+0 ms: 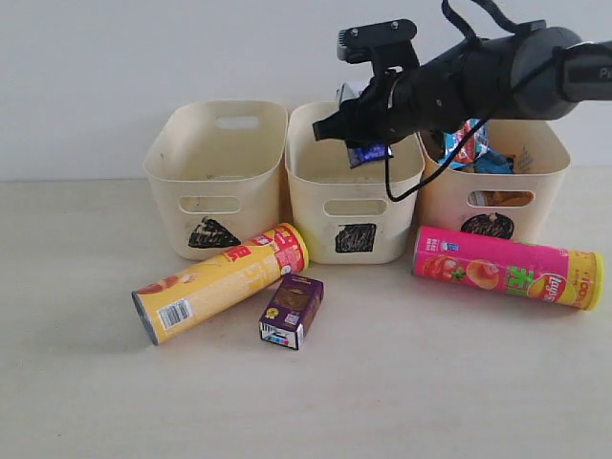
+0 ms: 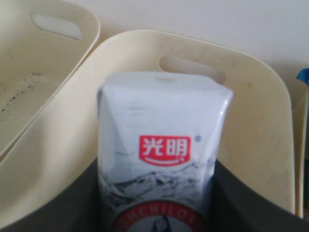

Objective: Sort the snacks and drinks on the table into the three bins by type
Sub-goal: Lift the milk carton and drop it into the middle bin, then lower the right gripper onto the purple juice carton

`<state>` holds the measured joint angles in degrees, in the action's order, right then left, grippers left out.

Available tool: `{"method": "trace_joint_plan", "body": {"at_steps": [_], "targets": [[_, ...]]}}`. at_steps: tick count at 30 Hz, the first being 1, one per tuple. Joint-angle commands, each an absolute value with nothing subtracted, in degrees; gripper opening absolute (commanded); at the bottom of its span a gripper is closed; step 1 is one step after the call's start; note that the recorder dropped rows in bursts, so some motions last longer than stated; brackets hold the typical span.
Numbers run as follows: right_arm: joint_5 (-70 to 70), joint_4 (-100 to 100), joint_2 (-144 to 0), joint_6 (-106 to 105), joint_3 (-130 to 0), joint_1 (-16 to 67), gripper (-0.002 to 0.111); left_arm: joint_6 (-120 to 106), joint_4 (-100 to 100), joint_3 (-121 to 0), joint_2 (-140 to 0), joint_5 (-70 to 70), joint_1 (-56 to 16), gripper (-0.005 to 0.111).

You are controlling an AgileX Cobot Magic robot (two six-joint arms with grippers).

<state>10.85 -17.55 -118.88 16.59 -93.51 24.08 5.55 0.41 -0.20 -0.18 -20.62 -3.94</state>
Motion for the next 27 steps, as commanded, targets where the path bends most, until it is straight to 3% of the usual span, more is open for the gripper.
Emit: {"method": "trace_joint_plan", "body": {"at_steps": [1, 4, 5, 12, 17, 21, 27], "targets": [[5.38, -18.32, -120.11, 16.35, -93.91, 23.82, 0.022, 6.02, 0.71, 0.0, 0.0, -20.65, -3.78, 0.004], [3.39, -18.32, -121.32, 16.35, -93.91, 23.82, 0.061, 6.02, 0.71, 0.0, 0.0, -20.65, -3.78, 0.004], [3.39, -18.32, -121.57, 16.23, -93.91, 23.82, 0.067, 6.02, 0.71, 0.0, 0.0, -20.65, -3.78, 0.004], [5.03, -18.32, -121.43, 15.94, -93.91, 23.82, 0.068, 6.02, 0.71, 0.0, 0.0, -20.65, -3.78, 0.004], [11.63, -18.54, -119.11, 15.78, -93.91, 23.82, 0.057, 6.02, 0.71, 0.0, 0.0, -20.65, -3.78, 0.004], [20.65, -18.54, -114.46, 15.68, -93.91, 23.93, 0.024, 6.02, 0.71, 0.0, 0.0, -20.65, -3.78, 0.004], [31.71, -18.54, -110.44, 14.84, -93.91, 24.02, 0.0, 6.02, 0.71, 0.0, 0.0, -20.65, -3.78, 0.004]]}}
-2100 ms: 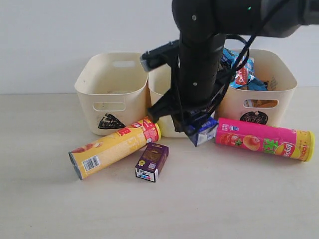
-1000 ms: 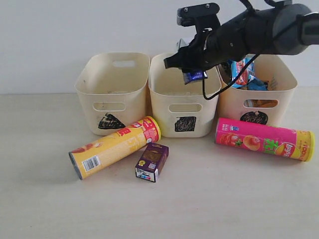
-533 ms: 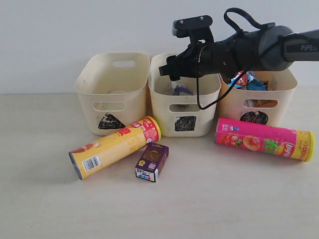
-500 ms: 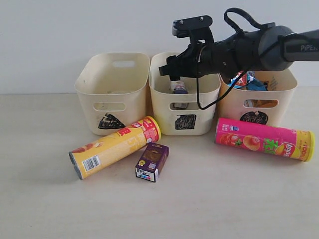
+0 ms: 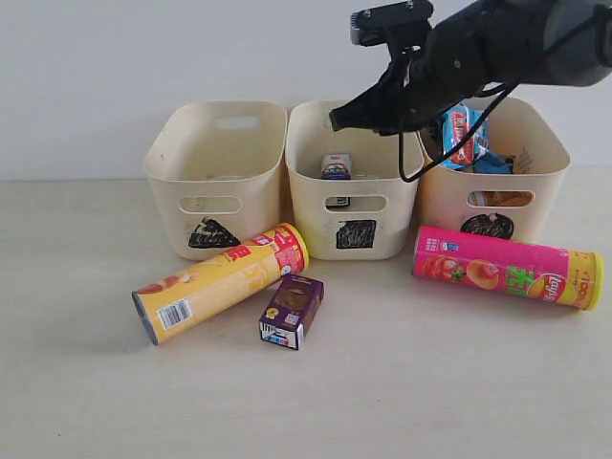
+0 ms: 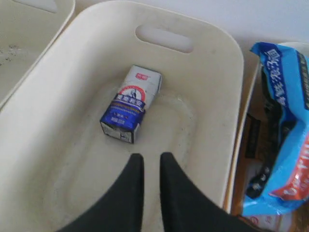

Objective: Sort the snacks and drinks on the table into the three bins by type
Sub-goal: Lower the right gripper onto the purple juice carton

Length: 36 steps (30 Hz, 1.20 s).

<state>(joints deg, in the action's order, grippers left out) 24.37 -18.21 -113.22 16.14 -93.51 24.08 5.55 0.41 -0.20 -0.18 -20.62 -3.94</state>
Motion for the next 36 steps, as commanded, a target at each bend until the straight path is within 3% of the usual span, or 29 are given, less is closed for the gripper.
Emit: {"method": "trace_joint_plan", "body": {"at_steps": [1, 15, 29, 32, 36], "targets": [[33.91, -18.4, -109.89, 13.91, -93.91, 24.02, 0.0, 6.02, 0.71, 0.0, 0.0, -20.65, -3.78, 0.004], [55.19, -17.88, -107.11, 5.79, -93.91, 33.35, 0.0, 6.02, 0.71, 0.0, 0.0, -20.65, -3.78, 0.004], [54.99, 0.0, -108.21, 6.21, -93.91, 40.0, 0.001, 6.02, 0.71, 0.0, 0.0, -20.65, -3.78, 0.004], [55.01, 0.32, -109.55, 6.78, -93.91, 41.16, 0.015, 6.02, 0.71, 0.0, 0.0, -20.65, -3.78, 0.004], [55.91, 0.55, -111.64, 8.48, -93.91, 41.72, 0.057, 6.02, 0.71, 0.0, 0.0, -20.65, -3.78, 0.004]]}}
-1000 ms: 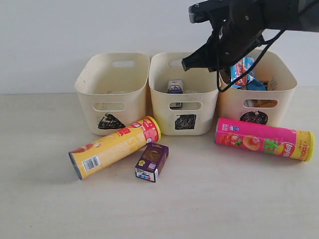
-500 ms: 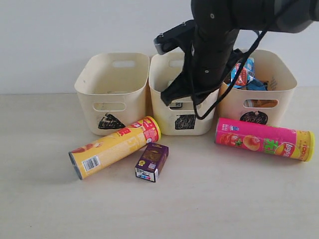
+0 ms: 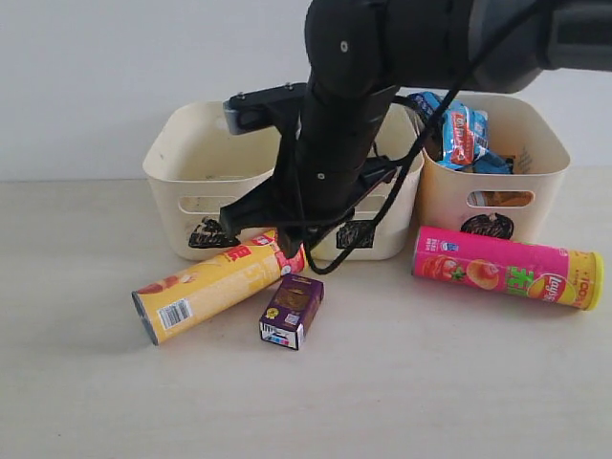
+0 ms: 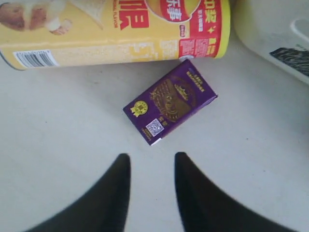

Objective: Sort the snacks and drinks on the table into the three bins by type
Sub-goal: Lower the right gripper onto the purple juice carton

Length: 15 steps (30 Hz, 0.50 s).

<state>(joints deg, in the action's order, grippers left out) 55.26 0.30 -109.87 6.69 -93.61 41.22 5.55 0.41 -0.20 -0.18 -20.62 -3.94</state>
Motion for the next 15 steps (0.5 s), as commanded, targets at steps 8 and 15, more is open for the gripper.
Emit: {"method": "trace_joint_plan", "body": {"at_steps": [8, 15], "targets": [[52.37, 0.0, -116.58, 15.13, -93.91, 41.72, 0.083, 6.02, 0.71, 0.0, 0.0, -20.65, -3.78, 0.004], [51.7, -0.98, -121.79, 20.71, -96.7, 41.72, 0.083, 6.02, 0.71, 0.0, 0.0, -20.65, -3.78, 0.004]]}}
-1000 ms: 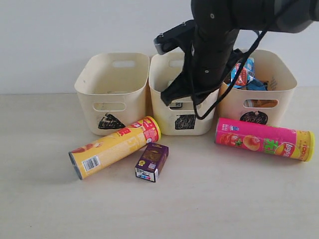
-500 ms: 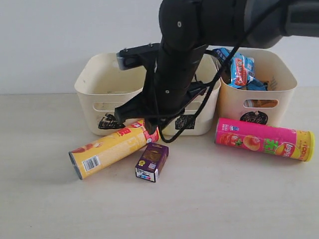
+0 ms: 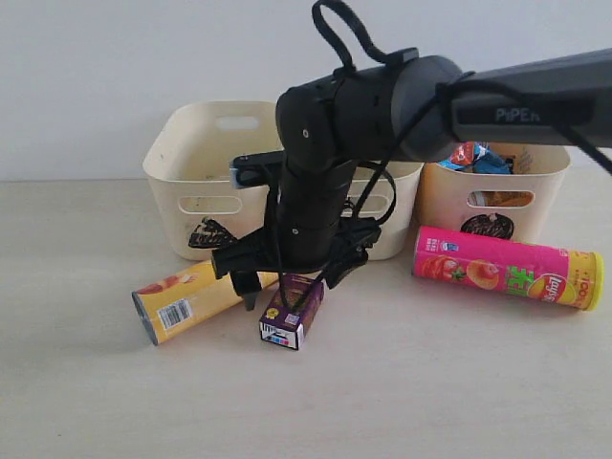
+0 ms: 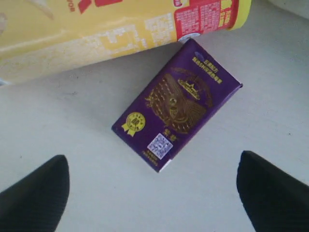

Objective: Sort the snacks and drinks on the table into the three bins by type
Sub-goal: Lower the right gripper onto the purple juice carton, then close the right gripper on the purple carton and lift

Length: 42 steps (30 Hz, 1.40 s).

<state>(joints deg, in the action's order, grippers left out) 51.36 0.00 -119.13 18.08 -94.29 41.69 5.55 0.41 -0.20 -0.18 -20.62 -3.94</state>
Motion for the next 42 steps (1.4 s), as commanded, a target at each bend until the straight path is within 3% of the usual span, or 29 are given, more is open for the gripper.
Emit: {"method": "trace_joint_plan", "body": {"at_steps": [1, 21, 27, 34, 42], "targets": [[51.87, -0.86, -122.43, 21.16, -97.2, 41.72, 0.083, 6.02, 0.71, 0.0, 0.0, -20.65, -3.78, 0.004], [51.55, -5.63, -128.58, 27.17, -99.41, 41.72, 0.083, 6.02, 0.71, 0.0, 0.0, -20.65, -3.78, 0.004], [54.52, -6.56, -128.58, 27.51, -99.41, 41.62, 0.071, 6.02, 0.71, 0.0, 0.0, -20.65, -3.78, 0.004], [59.33, -10.84, -128.58, 27.96, -99.41, 41.52, 0.071, 6.02, 0.71, 0.0, 0.0, -20.65, -3.78, 0.004], [52.49, -9.6, -128.58, 26.46, -99.41, 41.16, 0.07, 6.02, 0.71, 0.0, 0.0, -20.65, -3.78, 0.004]]}}
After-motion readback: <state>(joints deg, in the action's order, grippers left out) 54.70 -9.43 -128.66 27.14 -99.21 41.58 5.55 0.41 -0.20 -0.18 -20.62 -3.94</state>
